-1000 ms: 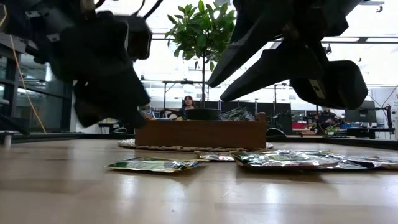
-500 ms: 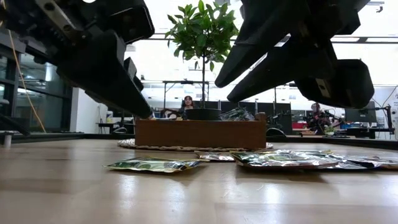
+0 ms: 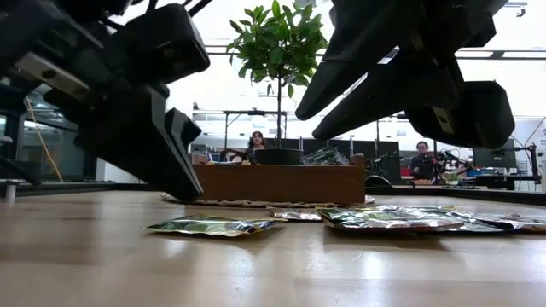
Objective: Pick & Place Tea
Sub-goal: Put the green tea bag into the left section of the wooden organizer
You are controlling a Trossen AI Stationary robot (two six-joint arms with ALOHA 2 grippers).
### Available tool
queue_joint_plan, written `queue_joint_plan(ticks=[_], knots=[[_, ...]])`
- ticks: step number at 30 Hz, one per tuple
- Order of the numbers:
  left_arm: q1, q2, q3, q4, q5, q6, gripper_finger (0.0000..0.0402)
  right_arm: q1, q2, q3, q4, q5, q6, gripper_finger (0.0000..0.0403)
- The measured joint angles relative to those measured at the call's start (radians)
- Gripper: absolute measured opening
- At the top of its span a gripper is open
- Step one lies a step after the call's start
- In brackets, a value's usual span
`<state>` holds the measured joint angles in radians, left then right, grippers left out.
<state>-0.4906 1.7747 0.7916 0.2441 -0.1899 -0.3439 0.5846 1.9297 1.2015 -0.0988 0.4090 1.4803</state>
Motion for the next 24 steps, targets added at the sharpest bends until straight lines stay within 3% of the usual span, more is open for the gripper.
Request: queue_joint_plan(ticks=[8,11,14,18,24], knots=[[0.0,0.061,0.003,0.017,-0.016,-0.001,0.0,0.0,0.0,0.0,0.014,-0.082,-0.046,0.0066],[0.0,0.099,0.004,0.02,-0.017,-0.029,0.0,0.0,0.0,0.0,0.01,-0.113,0.024,0.0066],[0.0,0.117,0.006,0.017,-0.022,-0.065,0.0,0.005,0.0,0.0,-0.009,-0.064,0.152,0.0067],[0.0,0.14,0.007,0.027,-0.043,-0.118,0.0,0.005,0.0,0.0,-0.009,-0.017,0.17,0.0073],[-0.002,0.142,0.007,-0.007,-0.072,-0.176,0.0,-0.003,0.005,0.0,-0.014,0.004,0.195,0.0121]])
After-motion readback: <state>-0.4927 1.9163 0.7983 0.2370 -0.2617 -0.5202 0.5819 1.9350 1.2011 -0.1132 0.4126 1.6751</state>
